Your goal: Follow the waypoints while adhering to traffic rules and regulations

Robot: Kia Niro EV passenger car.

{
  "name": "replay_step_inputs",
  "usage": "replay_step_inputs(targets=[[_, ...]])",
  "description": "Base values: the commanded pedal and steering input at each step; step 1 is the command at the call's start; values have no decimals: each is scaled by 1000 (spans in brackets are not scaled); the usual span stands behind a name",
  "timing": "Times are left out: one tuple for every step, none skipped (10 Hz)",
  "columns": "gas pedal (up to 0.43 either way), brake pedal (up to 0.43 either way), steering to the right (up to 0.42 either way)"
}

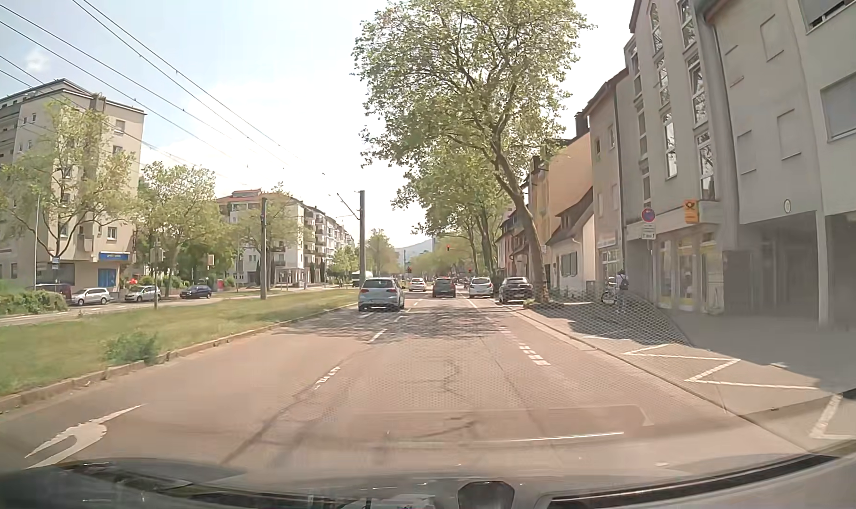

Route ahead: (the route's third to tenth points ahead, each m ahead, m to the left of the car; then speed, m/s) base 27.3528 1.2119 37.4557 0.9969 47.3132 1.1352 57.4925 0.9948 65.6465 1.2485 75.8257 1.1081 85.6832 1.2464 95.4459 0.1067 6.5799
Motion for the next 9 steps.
replay_step_inputs(targets=[[8,0,3],[8,0,3],[8,0,3],[8,0,2],[8,0,1],[8,0,1],[8,0,1],[8,0,1],[8,0,1]])
